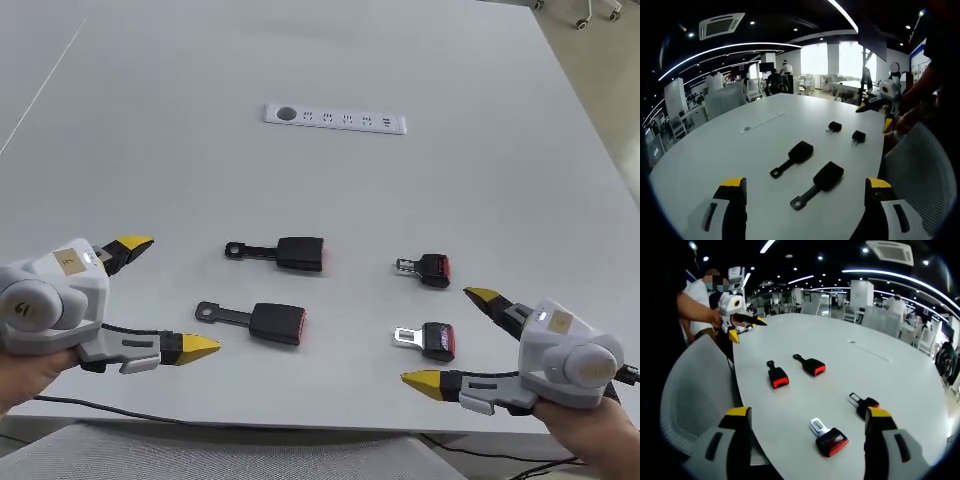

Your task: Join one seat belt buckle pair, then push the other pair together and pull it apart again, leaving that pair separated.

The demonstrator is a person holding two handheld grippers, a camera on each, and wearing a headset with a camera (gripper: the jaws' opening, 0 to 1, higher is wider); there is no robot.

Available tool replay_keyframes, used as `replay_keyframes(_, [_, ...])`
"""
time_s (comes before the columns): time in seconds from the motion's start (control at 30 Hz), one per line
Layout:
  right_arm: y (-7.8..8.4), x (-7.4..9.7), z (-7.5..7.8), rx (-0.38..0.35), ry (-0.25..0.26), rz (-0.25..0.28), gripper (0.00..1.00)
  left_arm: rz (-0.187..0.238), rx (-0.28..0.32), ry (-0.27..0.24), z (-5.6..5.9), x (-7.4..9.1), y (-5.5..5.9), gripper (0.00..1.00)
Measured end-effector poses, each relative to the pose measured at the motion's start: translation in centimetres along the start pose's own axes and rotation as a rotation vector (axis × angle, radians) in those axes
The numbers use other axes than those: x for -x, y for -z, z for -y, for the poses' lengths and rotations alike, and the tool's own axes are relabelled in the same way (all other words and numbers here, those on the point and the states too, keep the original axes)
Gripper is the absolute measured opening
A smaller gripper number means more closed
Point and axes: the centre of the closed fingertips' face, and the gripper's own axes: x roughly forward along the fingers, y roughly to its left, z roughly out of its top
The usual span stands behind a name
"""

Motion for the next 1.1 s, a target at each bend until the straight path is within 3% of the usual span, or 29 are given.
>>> replay_keyframes(0.6, [0.9, -0.1, 0.3, 0.026, -0.031, -0.033, 0.95, -0.016, -0.014, 0.016, 0.0, -1.3, -0.2, 1.0])
replay_keyframes(1.1, [1.4, -0.3, 1.6, 0.013, -0.044, -0.041, 0.94, -0.03, -0.022, 0.031, -0.2, -2.7, -0.5, 1.0])
